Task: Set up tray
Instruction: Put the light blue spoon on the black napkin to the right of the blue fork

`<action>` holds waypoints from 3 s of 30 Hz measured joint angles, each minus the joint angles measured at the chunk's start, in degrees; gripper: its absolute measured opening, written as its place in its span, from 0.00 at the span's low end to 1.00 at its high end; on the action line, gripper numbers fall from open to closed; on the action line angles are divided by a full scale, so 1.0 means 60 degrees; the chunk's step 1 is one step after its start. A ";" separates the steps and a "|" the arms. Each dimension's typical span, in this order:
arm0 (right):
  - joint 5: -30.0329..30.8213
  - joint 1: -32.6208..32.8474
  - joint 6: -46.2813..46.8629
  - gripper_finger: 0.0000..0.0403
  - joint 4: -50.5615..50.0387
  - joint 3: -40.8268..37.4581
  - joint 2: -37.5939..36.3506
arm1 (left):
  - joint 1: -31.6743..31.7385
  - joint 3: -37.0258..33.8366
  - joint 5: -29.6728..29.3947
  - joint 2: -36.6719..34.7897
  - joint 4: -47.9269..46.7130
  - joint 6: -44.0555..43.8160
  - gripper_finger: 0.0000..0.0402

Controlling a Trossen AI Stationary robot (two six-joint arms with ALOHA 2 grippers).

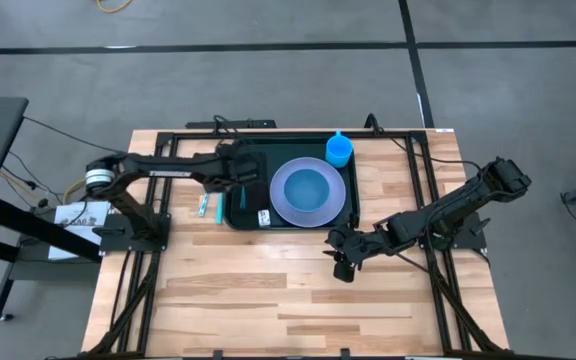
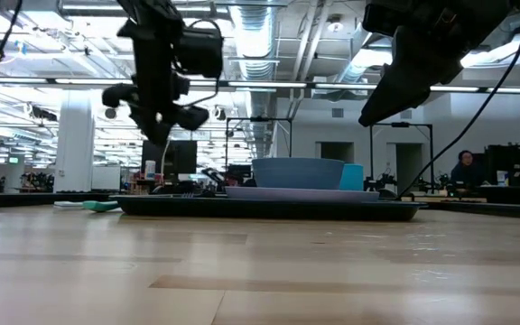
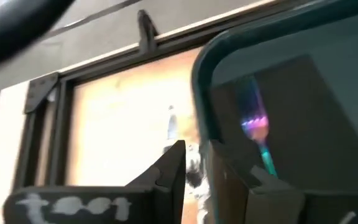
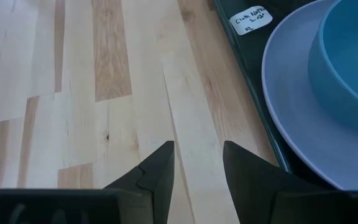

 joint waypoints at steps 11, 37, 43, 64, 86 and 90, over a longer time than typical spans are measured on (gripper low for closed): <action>-0.0004 0.0015 0.0051 0.32 0.0007 0.0000 0.0000 | 0.0014 -0.0342 0.1012 -0.0498 -0.1523 0.0402 0.15; -0.0004 0.0015 0.0078 0.32 0.0078 0.0000 0.0000 | 0.0098 -0.2641 0.3192 -0.0487 0.2194 0.0212 0.15; -0.0004 0.0015 0.0079 0.32 0.0080 0.0000 0.0000 | 0.0164 -0.2641 0.3185 -0.0487 0.2146 0.0303 0.15; -0.0004 0.0015 0.0080 0.32 0.0080 0.0000 0.0000 | 0.0199 -0.2641 0.2989 -0.0487 0.2153 0.0469 0.29; -0.0004 0.0015 0.0081 0.32 0.0080 0.0000 0.0000 | 0.0197 -0.2637 0.2679 -0.0483 0.2155 0.0761 0.18; -0.0007 0.0015 0.0082 0.32 0.0084 0.0000 0.0000 | 0.0181 -0.2637 0.2839 -0.0483 0.2146 0.0752 0.16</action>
